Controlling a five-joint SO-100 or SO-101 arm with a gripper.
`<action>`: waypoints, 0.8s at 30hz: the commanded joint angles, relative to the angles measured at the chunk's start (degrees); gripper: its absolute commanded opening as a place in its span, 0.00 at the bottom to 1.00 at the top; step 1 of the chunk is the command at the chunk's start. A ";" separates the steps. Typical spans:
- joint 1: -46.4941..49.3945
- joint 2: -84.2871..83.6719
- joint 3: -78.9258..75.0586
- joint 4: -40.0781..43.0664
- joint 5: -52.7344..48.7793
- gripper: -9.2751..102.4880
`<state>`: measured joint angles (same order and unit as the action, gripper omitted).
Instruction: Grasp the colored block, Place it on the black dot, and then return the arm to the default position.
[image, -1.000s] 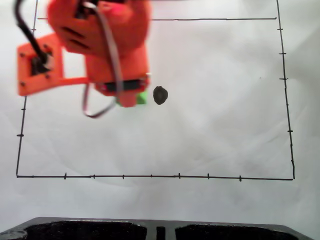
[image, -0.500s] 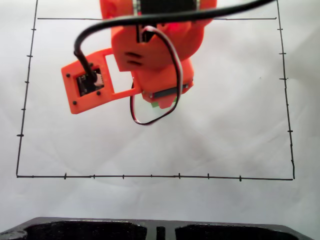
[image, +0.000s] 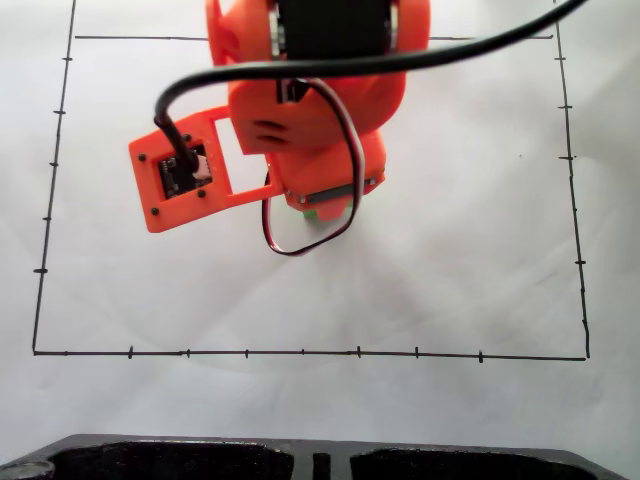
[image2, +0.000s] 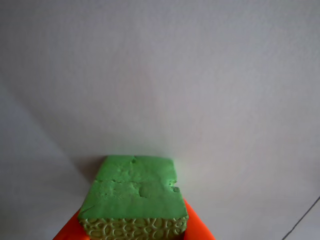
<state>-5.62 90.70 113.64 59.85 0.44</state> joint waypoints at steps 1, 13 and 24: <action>0.62 0.26 -1.14 0.00 0.88 0.20; 1.49 7.73 -1.14 7.12 1.05 0.41; 4.92 28.12 -0.88 18.19 -6.33 0.48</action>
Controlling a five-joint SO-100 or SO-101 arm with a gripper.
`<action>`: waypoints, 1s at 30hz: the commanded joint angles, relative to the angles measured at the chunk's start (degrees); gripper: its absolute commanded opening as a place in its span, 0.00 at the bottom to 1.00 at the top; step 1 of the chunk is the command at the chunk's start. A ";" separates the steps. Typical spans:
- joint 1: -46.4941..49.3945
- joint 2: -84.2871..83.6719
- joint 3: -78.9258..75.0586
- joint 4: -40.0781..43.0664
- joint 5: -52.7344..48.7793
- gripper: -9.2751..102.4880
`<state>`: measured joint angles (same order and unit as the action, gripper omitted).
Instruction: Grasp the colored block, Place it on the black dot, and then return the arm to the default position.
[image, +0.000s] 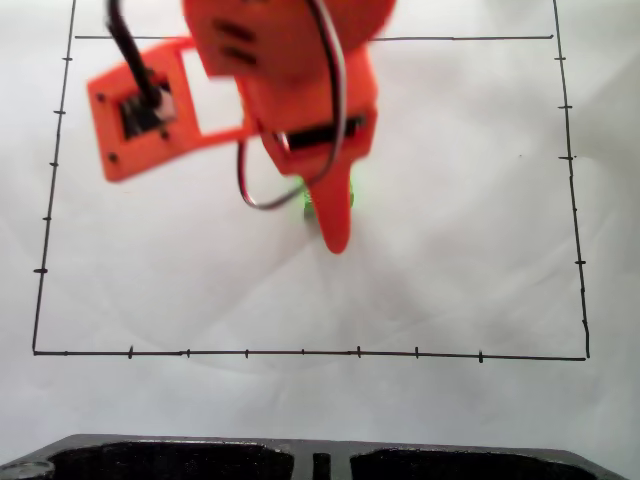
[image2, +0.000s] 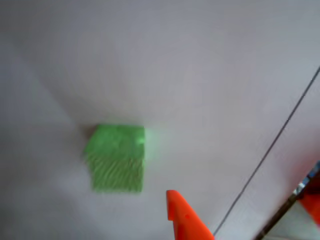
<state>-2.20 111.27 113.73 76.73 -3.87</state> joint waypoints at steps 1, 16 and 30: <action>2.46 10.02 -0.97 2.20 -3.08 0.45; 16.00 50.36 16.08 7.82 -21.62 0.20; 18.63 74.18 37.53 4.92 -20.57 0.08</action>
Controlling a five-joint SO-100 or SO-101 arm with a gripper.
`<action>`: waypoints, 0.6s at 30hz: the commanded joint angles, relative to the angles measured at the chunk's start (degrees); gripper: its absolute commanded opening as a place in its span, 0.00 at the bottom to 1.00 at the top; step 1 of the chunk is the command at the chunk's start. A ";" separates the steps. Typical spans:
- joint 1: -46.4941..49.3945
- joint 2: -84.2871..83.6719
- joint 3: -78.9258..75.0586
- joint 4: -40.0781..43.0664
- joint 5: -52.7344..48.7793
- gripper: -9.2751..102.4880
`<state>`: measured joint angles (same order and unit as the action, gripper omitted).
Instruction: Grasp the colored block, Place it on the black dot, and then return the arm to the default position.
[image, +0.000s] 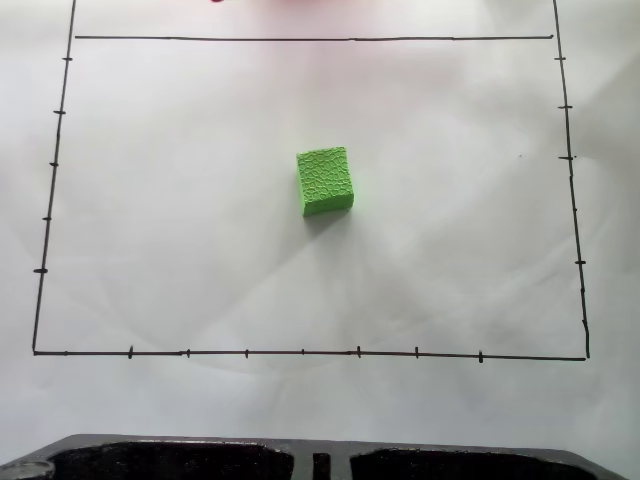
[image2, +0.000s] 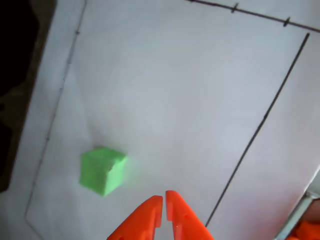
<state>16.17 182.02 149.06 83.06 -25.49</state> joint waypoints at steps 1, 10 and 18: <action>0.18 4.66 3.60 -2.20 2.11 0.08; -0.44 5.10 12.30 -12.74 11.95 0.08; -2.11 5.10 19.42 -19.51 15.47 0.08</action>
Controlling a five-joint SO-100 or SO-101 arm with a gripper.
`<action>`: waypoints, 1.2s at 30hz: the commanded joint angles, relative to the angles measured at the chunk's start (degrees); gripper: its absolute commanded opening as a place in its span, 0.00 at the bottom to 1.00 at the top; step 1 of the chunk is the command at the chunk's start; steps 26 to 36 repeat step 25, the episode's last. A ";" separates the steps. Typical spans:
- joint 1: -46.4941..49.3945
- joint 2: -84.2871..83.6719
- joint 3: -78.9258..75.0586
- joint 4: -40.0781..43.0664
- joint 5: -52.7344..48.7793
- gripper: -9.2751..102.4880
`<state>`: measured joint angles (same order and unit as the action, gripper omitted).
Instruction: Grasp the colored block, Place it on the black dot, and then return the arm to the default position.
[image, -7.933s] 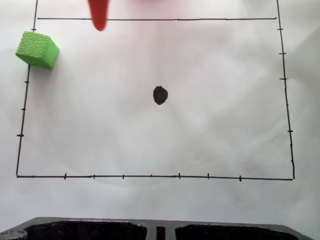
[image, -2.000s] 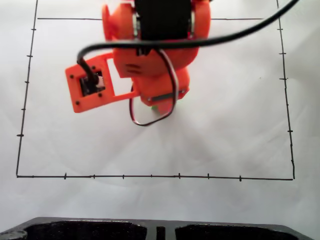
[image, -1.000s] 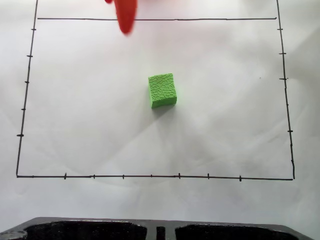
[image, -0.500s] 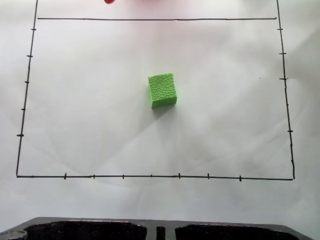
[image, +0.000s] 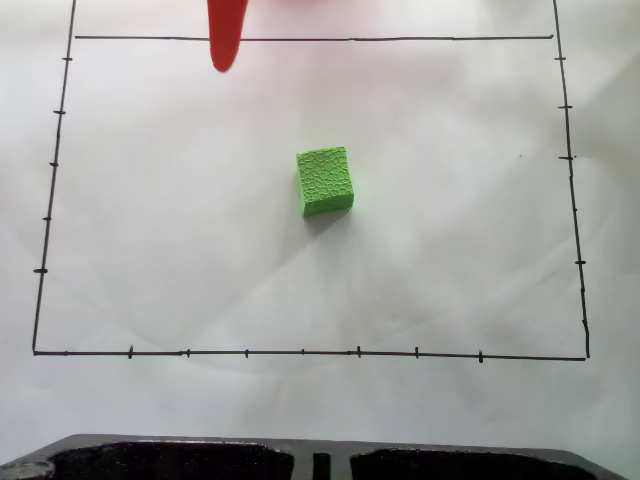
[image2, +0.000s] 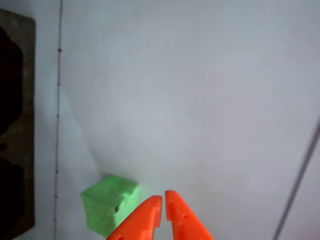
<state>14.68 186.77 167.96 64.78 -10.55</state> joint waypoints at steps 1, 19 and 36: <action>-0.70 0.35 0.97 -1.32 0.97 0.08; -0.62 0.53 2.81 -2.46 3.87 0.08; -0.62 0.53 2.81 -2.46 3.96 0.09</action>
